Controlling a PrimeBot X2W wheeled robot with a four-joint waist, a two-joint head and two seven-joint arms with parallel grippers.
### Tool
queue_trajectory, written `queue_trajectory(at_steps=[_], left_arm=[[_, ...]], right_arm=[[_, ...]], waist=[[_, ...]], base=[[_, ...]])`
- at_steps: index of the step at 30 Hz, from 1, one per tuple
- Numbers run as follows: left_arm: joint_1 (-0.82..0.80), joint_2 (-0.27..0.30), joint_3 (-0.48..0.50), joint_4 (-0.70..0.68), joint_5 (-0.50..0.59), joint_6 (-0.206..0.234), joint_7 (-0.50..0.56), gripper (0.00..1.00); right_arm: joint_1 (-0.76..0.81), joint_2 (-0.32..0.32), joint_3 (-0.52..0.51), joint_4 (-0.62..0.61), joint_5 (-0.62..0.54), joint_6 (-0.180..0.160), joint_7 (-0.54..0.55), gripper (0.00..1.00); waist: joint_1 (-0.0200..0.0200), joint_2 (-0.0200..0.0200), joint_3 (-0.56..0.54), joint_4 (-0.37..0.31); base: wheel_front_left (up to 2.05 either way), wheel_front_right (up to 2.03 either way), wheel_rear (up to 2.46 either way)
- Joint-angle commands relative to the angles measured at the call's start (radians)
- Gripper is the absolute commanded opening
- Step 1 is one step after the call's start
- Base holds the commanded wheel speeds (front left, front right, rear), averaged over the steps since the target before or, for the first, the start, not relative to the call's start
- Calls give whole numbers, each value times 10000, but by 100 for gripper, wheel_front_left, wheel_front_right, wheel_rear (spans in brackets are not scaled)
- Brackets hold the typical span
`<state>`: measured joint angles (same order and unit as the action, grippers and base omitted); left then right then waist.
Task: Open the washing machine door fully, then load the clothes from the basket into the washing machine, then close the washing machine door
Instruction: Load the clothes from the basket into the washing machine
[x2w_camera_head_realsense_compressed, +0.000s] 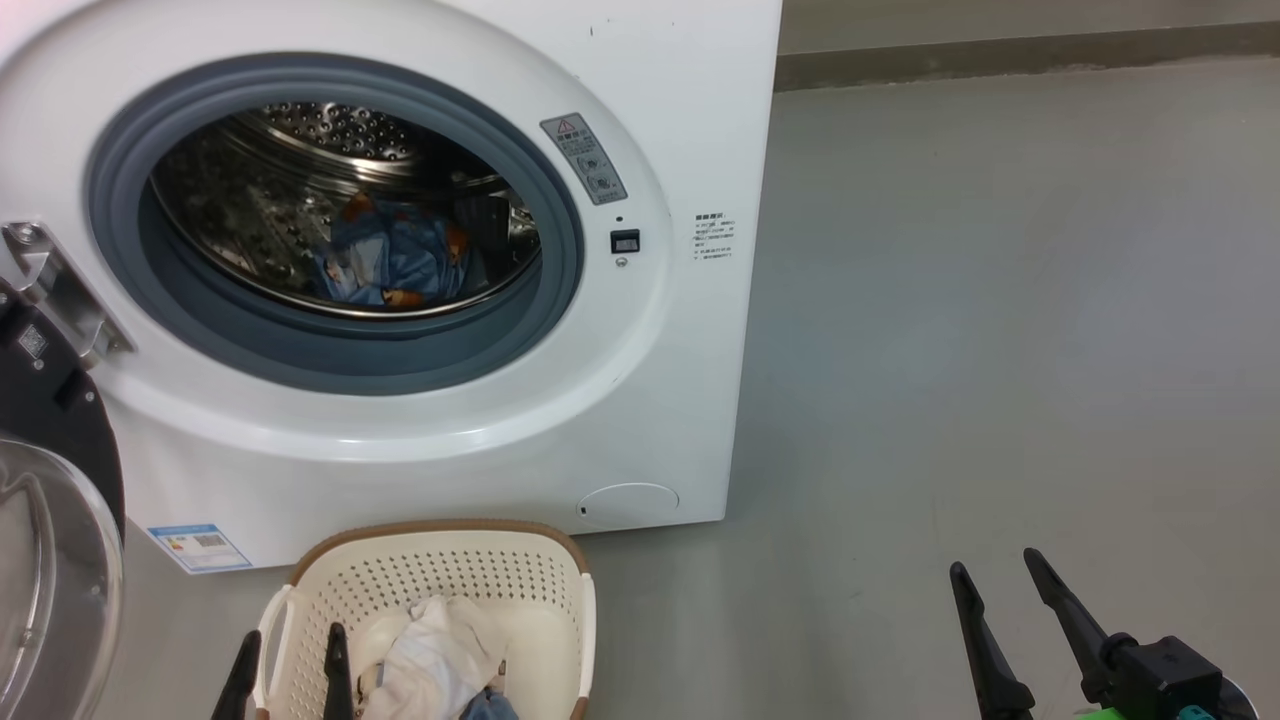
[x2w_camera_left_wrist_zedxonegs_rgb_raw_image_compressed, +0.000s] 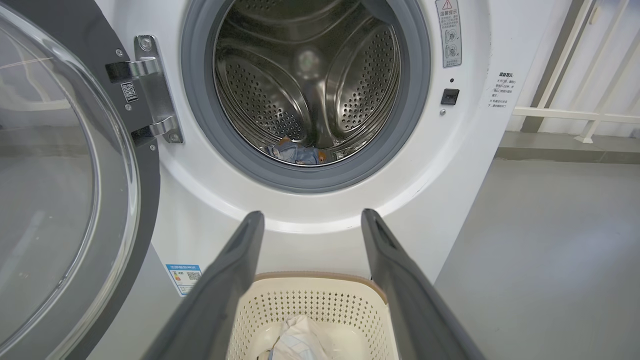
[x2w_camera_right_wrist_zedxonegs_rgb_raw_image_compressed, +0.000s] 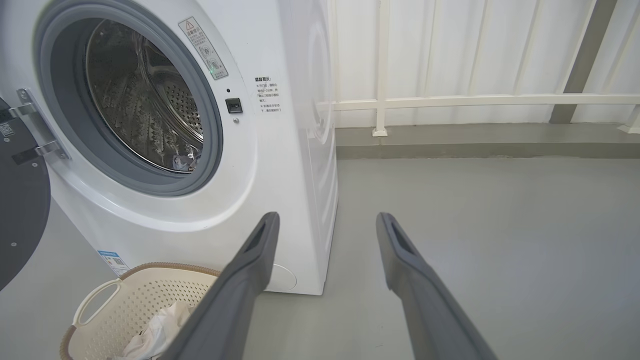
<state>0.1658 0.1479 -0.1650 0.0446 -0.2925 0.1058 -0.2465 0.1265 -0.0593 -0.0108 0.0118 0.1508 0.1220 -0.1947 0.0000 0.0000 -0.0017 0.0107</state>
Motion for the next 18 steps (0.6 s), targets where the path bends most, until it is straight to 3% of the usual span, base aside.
queue_trajectory(at_steps=[1,8,18], left_arm=[[-395,67,277,-202,39,80,-17,100],[-1073,-97,30,752,-244,-203,252,100],[-2913,-412,-351,3144,-511,-755,242,100]], right_arm=[[-81,-47,287,-284,-140,87,-34,100],[-287,-83,381,-386,-89,87,-53,100],[-847,-261,346,-635,49,87,-195,100]], waist=[[0,0,82,5],[0,0,622,-22],[0,0,1988,-86]], base=[[0,0,0],[0,0,0],[0,0,0]])
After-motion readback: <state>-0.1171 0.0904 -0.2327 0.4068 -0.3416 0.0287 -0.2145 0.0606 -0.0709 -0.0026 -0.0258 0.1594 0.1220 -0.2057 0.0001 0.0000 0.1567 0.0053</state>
